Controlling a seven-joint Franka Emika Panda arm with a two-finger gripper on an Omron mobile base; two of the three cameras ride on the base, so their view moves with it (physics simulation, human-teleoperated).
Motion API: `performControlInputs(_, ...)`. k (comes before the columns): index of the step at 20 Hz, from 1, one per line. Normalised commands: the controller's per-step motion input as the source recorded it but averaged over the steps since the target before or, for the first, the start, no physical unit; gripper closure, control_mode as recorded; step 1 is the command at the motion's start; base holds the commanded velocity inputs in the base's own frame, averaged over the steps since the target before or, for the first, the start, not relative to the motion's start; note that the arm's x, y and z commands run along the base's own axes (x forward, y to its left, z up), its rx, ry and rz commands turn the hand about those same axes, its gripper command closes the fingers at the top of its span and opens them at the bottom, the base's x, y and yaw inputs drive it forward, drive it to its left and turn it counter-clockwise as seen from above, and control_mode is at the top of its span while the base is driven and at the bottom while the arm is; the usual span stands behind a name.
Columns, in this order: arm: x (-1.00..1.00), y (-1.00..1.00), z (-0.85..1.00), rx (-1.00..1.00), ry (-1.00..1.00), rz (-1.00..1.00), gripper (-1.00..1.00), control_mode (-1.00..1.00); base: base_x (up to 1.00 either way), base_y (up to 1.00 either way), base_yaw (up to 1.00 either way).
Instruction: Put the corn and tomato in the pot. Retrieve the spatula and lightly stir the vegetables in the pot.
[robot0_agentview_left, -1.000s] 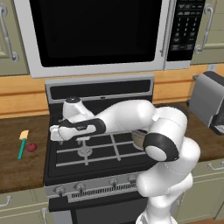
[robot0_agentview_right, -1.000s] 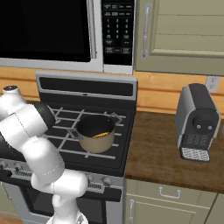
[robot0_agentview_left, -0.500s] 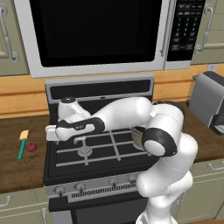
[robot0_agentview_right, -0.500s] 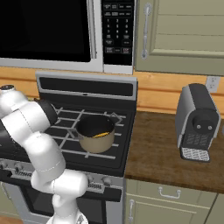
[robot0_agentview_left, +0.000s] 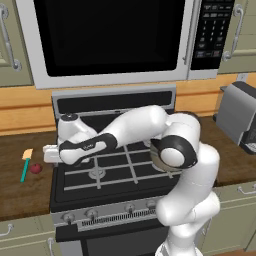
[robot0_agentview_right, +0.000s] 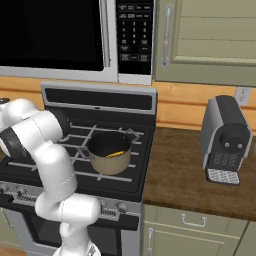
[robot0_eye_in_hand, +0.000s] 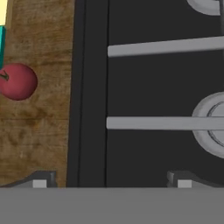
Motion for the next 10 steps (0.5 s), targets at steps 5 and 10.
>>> performControlInputs(5,0.17,0.34,0.0,0.0,0.0,-0.01,-1.0,-1.0,0.0,0.0,0.0)
performControlInputs(10,0.18,0.34,0.0,0.0,0.0,-0.02,-1.0,-1.0,0.0,0.0,0.0)
